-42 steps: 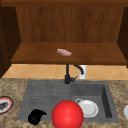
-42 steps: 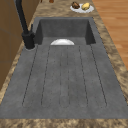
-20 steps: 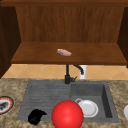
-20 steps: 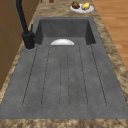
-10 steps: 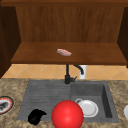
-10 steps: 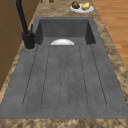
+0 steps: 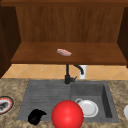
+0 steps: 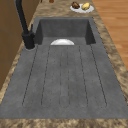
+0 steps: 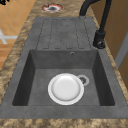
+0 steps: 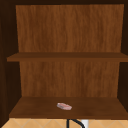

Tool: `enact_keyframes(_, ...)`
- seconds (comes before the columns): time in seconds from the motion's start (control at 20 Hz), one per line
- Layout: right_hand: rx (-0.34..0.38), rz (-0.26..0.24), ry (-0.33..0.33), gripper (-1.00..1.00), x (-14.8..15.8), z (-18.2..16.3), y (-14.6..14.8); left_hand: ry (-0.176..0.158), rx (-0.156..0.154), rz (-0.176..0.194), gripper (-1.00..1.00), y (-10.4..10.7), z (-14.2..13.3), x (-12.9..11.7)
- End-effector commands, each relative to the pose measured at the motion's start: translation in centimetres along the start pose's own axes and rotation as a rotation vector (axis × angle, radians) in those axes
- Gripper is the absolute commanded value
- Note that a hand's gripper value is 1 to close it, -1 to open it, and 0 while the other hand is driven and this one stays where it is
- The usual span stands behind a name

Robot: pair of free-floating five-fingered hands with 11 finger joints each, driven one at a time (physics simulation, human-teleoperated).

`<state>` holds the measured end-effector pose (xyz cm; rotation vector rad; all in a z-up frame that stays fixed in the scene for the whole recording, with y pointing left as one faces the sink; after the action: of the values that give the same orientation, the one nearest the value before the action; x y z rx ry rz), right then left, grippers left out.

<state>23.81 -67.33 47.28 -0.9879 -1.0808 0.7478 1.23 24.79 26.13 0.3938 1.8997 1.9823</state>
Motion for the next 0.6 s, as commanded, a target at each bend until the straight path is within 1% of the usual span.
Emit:
enact_keyframes(0.0, -0.043, -0.013, -0.03, -1.0, 2.4, 1.2, 0.9, 0.0, 0.0, 0.0, 0.0, 0.0, 0.0, 0.0)
enact_keyframes(0.25, -0.028, -0.003, -0.026, -1.0, 5.4, 2.9, 1.4, 0.0, 0.0, 0.0, 0.0, 0.0, 0.0, 0.0)
enact_keyframes(0.55, -0.082, -0.015, -0.032, -1.0, 9.1, 4.8, 3.2, 0.0, 0.0, 0.0, 0.0, 0.0, 0.0, 0.0)
